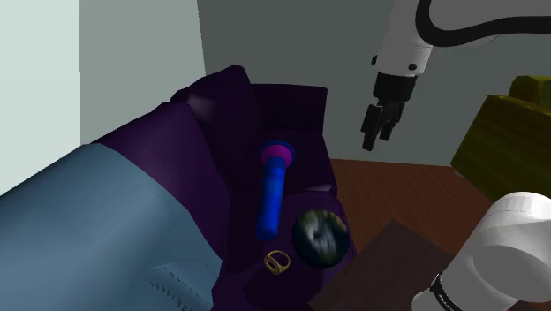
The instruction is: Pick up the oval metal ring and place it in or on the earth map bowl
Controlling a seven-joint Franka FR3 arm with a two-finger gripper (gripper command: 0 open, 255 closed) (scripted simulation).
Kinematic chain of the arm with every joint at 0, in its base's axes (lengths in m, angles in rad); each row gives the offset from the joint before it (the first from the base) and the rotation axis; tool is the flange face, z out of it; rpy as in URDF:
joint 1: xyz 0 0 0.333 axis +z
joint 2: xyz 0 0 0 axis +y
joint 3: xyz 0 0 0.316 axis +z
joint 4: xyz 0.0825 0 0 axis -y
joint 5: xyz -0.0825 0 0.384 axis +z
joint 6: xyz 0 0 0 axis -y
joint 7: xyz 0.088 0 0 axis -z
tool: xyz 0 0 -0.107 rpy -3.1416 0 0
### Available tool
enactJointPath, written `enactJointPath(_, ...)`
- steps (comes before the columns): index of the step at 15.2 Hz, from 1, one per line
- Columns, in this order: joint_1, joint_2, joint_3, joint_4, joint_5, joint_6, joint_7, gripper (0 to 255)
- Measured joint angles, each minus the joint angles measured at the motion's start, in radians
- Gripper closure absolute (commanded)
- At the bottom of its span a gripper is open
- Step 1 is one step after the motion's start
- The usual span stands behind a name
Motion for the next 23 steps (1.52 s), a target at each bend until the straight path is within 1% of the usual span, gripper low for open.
enactJointPath(2, 0.002, 0.009, 0.005, -0.008, 0.003, 0.016, 0.003, 0)
enactJointPath(4, 0.009, 0.017, 0.023, -0.052, 0.015, 0.069, 0.014, 0)
enactJointPath(10, 0.038, 0.105, 0.094, -0.164, 0.059, 0.269, 0.058, 0)
enactJointPath(12, 0.047, 0.150, 0.119, -0.194, 0.072, 0.345, 0.071, 0)
enactJointPath(17, 0.066, 0.304, 0.185, -0.225, 0.098, 0.532, 0.113, 0)
enactJointPath(19, 0.065, 0.370, 0.202, -0.233, 0.097, 0.606, 0.120, 0)
enactJointPath(21, 0.073, 0.447, 0.234, -0.237, 0.100, 0.688, 0.148, 0)
enactJointPath(23, 0.071, 0.524, 0.255, -0.238, 0.091, 0.765, 0.166, 0)
